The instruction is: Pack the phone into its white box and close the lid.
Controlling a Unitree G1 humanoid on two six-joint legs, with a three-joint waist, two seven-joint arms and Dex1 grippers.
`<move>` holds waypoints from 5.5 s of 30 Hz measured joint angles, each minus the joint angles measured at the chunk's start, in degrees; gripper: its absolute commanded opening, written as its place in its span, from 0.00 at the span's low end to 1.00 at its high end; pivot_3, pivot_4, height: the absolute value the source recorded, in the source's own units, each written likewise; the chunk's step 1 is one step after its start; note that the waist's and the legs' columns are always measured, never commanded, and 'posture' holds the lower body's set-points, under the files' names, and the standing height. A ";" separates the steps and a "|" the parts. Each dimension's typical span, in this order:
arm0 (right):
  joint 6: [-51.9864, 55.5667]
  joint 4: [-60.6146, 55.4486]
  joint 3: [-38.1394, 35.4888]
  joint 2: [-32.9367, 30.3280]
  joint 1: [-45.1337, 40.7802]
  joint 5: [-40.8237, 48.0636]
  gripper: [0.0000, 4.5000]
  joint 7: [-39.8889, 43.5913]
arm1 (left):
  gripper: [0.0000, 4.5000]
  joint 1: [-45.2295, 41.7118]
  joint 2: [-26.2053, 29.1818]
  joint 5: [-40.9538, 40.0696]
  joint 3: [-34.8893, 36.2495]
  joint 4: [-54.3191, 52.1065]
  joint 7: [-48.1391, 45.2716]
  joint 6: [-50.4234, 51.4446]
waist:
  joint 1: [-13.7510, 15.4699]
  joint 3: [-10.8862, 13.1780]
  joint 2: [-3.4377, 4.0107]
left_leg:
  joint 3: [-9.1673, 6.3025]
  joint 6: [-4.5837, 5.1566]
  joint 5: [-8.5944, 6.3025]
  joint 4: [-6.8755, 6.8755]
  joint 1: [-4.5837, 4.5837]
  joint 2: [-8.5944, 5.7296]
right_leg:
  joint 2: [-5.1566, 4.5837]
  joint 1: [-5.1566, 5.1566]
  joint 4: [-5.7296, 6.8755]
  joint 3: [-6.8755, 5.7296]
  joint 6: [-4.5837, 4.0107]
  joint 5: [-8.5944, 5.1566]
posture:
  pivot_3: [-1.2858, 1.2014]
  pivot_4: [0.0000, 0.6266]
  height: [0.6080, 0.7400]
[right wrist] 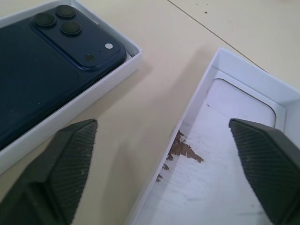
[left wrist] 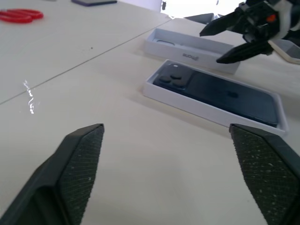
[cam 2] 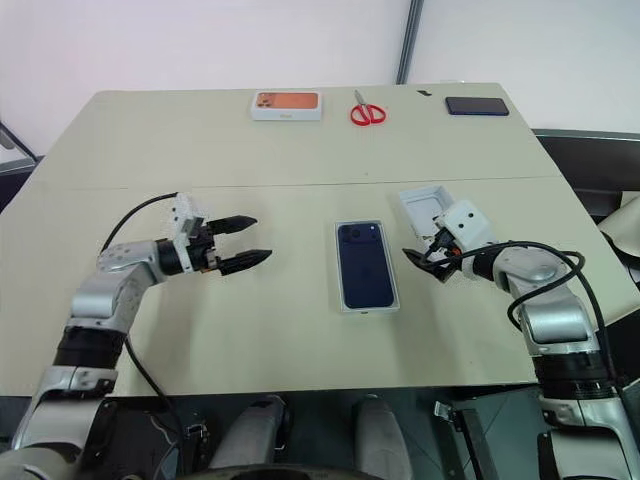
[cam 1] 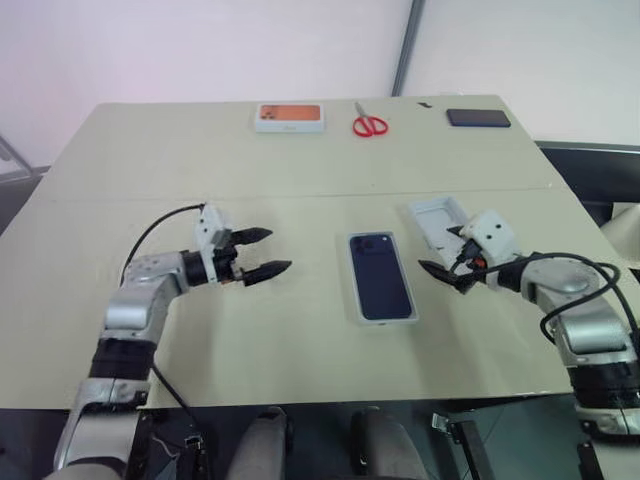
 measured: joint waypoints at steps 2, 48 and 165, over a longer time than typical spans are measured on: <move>3.39 -0.21 0.36 -0.05 -0.91 -0.22 1.00 -1.35 | 0.99 1.20 0.56 -0.73 0.58 -1.69 -0.79 -0.63 | 0.14 0.00 0.01 | 0.01 0.00 0.00 0.00 0.00 0.01 | -0.02 0.00 0.00 0.00 0.00 0.00 | 0.52 0.24 1.00; 55.28 -0.39 15.93 -4.15 -23.35 8.32 0.09 -8.94 | 1.00 8.24 -3.44 -1.29 -3.06 -9.64 4.68 -7.69 | 0.09 0.01 0.05 | 0.07 0.07 -0.04 -0.04 -0.05 -0.03 | -0.07 -0.07 -0.05 -0.01 0.00 0.00 | 0.52 0.24 1.00; -6.99 0.66 12.98 -2.83 -3.92 7.90 0.01 -0.16 | 0.00 -10.27 -11.19 3.49 -11.23 11.68 7.41 11.54 | 0.26 0.20 0.24 | 0.04 0.31 -0.17 0.18 -0.11 -0.12 | 0.06 0.05 -0.11 -0.08 0.03 -0.01 | 0.52 0.24 1.00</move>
